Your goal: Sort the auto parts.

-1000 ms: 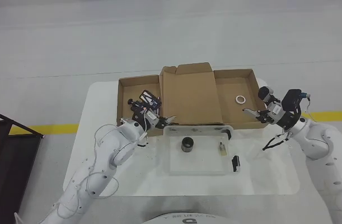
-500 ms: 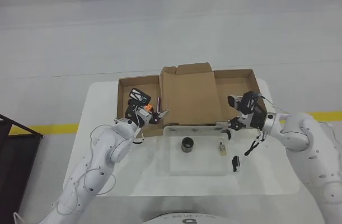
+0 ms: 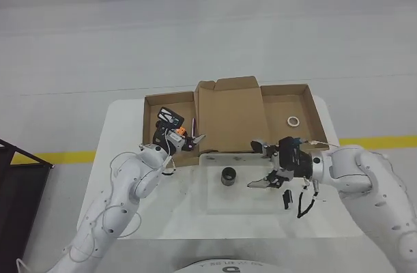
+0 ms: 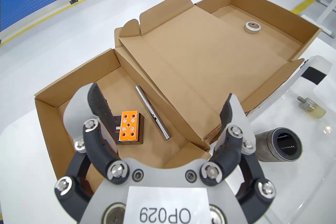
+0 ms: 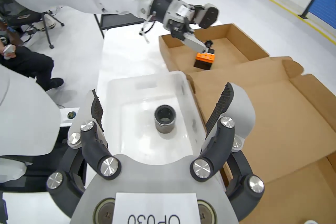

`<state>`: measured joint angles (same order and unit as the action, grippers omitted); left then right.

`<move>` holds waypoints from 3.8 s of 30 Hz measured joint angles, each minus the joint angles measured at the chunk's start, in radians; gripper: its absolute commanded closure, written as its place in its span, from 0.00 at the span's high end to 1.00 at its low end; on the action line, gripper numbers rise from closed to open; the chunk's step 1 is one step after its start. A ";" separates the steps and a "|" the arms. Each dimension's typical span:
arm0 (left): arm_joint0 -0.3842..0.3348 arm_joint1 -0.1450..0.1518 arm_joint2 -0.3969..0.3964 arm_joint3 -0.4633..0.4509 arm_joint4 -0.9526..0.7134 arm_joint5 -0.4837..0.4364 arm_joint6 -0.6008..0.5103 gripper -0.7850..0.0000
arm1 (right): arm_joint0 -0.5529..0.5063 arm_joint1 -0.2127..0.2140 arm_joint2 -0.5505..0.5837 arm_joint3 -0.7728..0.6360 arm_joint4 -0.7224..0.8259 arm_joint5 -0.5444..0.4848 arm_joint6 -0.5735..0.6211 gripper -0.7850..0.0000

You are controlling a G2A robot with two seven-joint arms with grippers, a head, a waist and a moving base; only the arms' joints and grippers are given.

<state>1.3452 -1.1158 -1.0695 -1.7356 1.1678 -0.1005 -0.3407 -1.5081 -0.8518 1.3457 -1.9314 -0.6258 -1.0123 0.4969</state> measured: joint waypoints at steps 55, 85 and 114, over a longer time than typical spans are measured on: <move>0.000 0.000 0.000 0.000 0.000 0.000 0.000 1.00 | 0.447 -0.061 -0.558 0.340 0.002 0.314 0.290 0.56; 0.000 0.000 0.000 0.000 0.000 0.000 0.000 1.00 | 0.526 -0.097 -0.611 0.429 0.042 0.351 0.345 0.43; 0.000 0.000 0.000 0.000 0.000 0.000 0.000 1.00 | 0.455 -0.075 -0.557 0.353 0.032 0.272 0.334 0.00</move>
<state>1.3452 -1.1158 -1.0695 -1.7356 1.1678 -0.1005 -0.3407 -1.0532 -0.9267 0.7885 -1.5780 -0.5936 -0.7400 0.8312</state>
